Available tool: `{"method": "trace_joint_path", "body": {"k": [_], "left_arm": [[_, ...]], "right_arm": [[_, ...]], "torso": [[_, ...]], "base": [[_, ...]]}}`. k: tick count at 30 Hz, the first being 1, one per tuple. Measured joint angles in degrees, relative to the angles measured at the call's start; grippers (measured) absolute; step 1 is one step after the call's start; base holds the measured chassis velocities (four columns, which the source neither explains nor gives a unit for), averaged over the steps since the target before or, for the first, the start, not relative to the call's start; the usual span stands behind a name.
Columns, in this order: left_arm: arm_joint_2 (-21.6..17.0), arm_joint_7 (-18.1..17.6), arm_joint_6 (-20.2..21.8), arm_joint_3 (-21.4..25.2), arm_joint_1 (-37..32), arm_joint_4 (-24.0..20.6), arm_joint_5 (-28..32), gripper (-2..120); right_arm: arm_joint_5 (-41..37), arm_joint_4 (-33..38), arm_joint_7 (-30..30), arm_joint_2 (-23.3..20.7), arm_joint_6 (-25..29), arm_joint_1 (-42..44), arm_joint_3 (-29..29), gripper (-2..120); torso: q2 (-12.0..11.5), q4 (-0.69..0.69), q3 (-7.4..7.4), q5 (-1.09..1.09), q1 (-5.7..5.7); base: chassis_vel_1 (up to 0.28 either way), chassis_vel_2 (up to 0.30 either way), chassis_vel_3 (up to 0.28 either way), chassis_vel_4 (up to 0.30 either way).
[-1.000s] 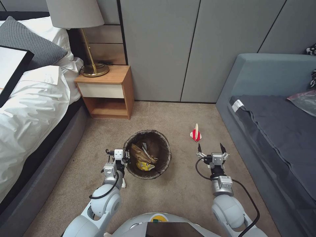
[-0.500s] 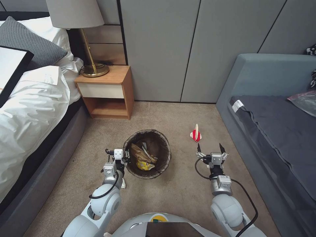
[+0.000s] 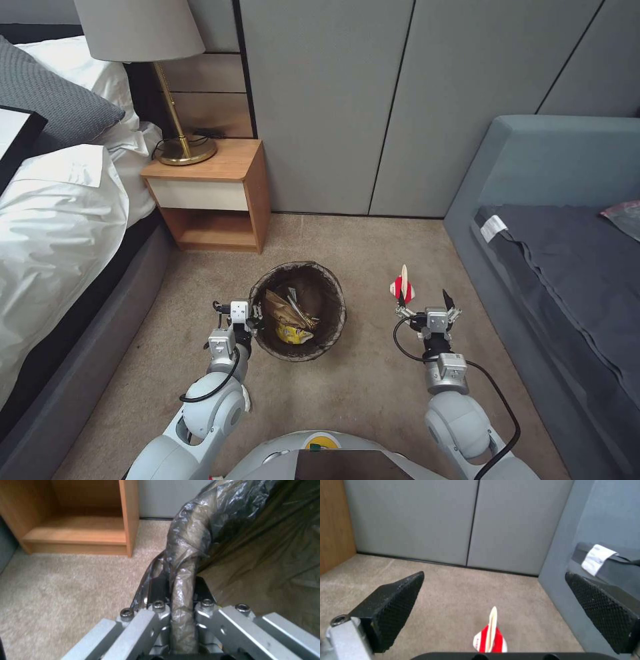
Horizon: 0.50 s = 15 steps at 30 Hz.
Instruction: Pick up the trash bin, then pick up the garbage from the floor and place it into the trash bin.
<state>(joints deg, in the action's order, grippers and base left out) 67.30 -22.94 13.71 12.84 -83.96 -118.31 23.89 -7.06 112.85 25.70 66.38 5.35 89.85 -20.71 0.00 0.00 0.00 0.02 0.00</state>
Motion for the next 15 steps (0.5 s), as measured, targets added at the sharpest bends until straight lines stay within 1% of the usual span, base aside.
{"method": "trace_joint_path", "body": {"k": [6, 10, 15], "left_arm": [[0.0, 0.0, 0.0, 0.0, 0.0, 0.0, 0.0, 2], [0.0, 0.0, 0.0, 0.0, 0.0, 0.0, 0.0, 2], [0.1, 0.0, 0.0, -0.1, 0.1, 0.1, 0.0, 2]], "right_arm": [[-0.1, 0.0, 0.0, 0.0, -0.1, -0.2, 0.1, 100], [-0.1, -0.1, 0.1, 0.1, -0.2, -0.3, 0.1, 100], [-0.2, -0.2, 0.3, 0.1, -0.2, -0.6, 0.2, 100]], "torso": [[0.0, 0.01, 0.00, -0.02, -0.01], [0.0, 0.02, 0.00, -0.01, 0.00], [0.0, 0.00, 0.00, -0.02, 0.00]], "base": [[-0.100, 0.114, 0.098, -0.099], [-0.103, 0.126, 0.130, -0.135], [-0.142, 0.139, 0.147, -0.141]]}}
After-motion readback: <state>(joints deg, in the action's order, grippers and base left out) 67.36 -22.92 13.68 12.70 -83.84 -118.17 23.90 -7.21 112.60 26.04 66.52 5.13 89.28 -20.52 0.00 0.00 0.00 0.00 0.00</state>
